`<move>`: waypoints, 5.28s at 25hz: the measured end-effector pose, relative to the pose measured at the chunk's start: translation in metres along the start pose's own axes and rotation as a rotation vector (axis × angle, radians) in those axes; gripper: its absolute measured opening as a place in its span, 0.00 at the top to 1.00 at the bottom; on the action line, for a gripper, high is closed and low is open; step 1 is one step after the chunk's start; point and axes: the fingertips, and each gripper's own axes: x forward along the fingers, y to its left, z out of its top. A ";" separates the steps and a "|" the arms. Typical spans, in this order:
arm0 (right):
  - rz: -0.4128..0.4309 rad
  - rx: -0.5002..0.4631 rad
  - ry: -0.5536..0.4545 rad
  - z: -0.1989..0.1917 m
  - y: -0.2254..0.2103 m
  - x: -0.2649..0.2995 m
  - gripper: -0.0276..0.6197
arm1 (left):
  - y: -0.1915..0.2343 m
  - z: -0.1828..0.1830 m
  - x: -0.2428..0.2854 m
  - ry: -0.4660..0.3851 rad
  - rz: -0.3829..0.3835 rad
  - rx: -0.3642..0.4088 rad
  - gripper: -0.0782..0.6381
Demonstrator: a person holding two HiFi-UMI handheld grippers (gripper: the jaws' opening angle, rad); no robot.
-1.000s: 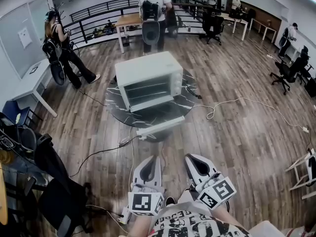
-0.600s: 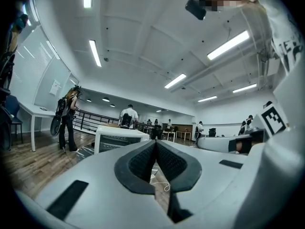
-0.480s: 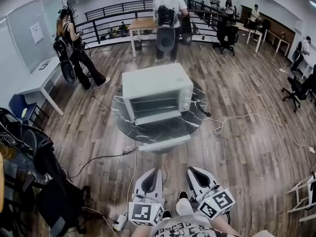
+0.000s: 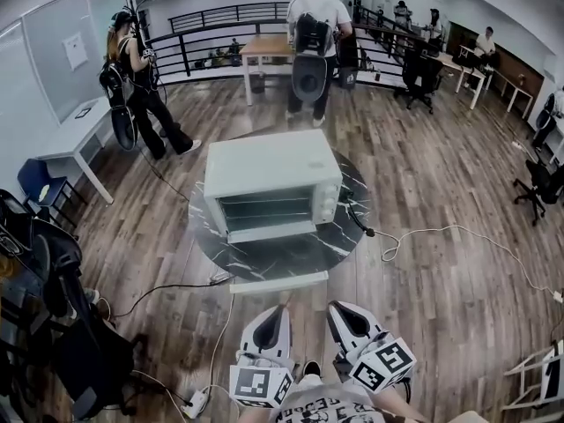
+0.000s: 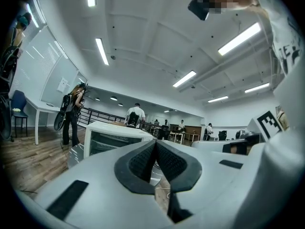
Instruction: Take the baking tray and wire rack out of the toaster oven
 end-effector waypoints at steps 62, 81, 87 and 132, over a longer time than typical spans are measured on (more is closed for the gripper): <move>-0.151 0.183 0.025 0.001 -0.086 0.251 0.95 | 0.222 0.005 0.185 0.141 0.023 -0.223 0.89; -0.148 0.266 0.011 -0.005 -0.106 0.257 0.95 | 0.227 -0.005 0.195 0.167 0.049 -0.271 0.89; -0.186 0.308 0.027 -0.014 -0.128 0.262 0.95 | 0.239 -0.025 0.208 0.205 0.038 -0.381 0.89; -0.451 0.776 0.283 -0.122 -0.225 0.275 0.64 | 0.285 -0.115 0.242 0.216 0.230 -1.039 0.87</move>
